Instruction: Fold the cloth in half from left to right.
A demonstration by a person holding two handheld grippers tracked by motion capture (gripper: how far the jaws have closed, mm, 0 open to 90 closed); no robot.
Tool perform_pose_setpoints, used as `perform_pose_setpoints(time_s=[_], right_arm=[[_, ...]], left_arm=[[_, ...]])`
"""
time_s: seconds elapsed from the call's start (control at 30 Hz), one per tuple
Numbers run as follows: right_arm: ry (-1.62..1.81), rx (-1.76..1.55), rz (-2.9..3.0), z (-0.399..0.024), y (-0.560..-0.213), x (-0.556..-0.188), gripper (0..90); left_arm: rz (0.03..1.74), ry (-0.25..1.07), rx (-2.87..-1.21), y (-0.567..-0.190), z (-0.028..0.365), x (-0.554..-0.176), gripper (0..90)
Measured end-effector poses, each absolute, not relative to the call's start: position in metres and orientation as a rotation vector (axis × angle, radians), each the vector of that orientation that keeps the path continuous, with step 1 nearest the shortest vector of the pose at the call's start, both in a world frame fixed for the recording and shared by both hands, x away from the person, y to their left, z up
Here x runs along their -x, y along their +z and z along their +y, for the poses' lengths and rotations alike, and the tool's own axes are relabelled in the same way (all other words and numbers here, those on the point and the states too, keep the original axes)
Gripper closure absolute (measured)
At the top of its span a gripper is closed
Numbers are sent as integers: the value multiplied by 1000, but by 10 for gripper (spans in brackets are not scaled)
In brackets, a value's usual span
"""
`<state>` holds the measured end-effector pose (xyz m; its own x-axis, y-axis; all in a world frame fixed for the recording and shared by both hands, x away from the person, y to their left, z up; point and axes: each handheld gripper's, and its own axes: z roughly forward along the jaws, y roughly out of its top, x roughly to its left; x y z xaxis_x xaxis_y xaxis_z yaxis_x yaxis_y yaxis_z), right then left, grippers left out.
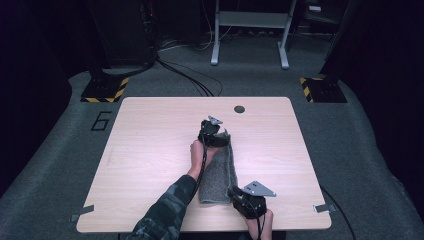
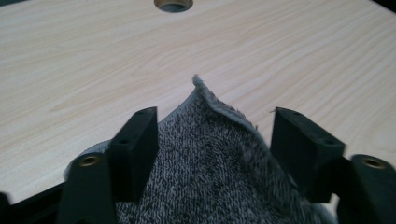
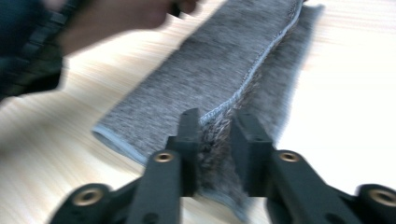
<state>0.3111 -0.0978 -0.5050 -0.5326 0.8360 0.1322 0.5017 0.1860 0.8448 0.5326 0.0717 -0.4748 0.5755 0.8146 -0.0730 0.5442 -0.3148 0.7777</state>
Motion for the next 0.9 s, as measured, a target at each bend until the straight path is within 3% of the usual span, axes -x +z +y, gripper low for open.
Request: perform_pose_setpoints(time_s=[0.07,0.13,0.5,0.9], right_arm=[[1282,-1274,2103,-102,-505,-311,660],[1286,-1332,2059,-115,-504,-311,574],[1164,-1335,2106,-124,-498,-331,349],[1066,-1319,2140,-116,-514,-347,235]], left_arm=[[1083,435,-2004,-472,74,-530,240],[1073,439,-2007,-465,83,-524,211],[1062,414,-2084,-478,127,-485,171],[1035,418,-2134,-504,143,-427,168]])
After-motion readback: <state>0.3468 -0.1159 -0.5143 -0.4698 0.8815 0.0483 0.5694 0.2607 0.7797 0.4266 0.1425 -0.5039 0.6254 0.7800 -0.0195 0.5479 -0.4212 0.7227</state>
